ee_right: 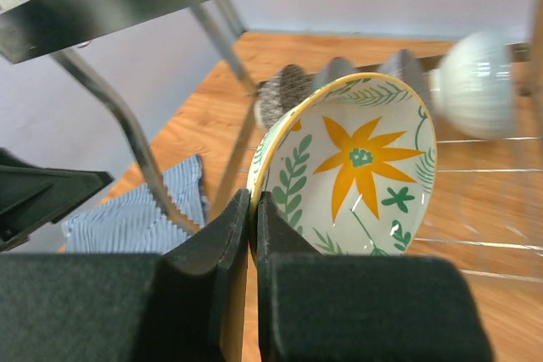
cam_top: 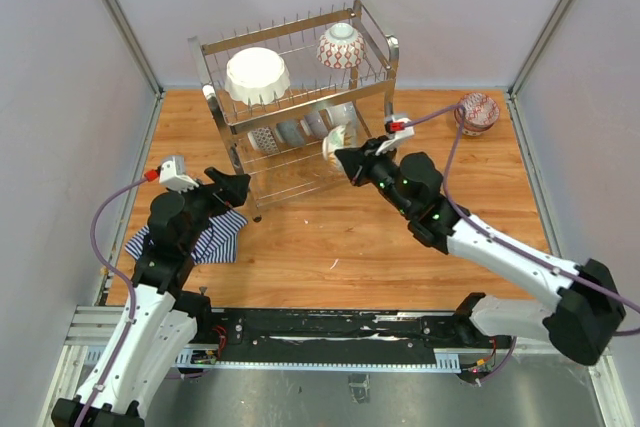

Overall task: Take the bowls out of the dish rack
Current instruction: Place the bowl with the bowl.

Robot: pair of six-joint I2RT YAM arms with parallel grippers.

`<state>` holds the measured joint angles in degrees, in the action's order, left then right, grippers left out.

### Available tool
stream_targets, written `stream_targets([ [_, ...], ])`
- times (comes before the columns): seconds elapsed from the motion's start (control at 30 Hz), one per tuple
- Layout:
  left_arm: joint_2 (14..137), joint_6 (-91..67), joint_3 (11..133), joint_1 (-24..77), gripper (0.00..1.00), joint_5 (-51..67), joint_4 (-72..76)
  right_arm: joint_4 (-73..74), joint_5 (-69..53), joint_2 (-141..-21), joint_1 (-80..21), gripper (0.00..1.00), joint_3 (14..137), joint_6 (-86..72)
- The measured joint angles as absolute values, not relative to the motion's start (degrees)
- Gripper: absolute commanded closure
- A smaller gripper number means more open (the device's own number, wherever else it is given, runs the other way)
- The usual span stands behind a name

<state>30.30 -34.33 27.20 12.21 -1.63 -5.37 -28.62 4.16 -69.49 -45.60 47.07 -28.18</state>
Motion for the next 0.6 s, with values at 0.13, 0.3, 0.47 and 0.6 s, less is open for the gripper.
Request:
stream_targets([
  [0.13, 30.9, -34.3, 27.3, 12.2, 0.00, -1.4, -5.3, -19.7, 11.1, -62.3, -45.6, 0.99, 47.1, -23.9],
  [0.3, 31.2, -34.3, 27.3, 12.2, 0.00, -1.2, -5.3, -9.8, 20.5, -54.8, -45.6, 0.99, 47.1, -19.1],
  [0.47, 31.2, -34.3, 27.3, 12.2, 0.00, -1.0, -5.3, -3.0, 24.1, -51.6, -39.9, 1.00, 48.6, -15.2],
  [0.6, 31.2, -34.3, 27.3, 12.2, 0.00, -0.3, -5.2, 3.1, 19.1, -55.0, -25.5, 0.99, 54.6, -15.1],
])
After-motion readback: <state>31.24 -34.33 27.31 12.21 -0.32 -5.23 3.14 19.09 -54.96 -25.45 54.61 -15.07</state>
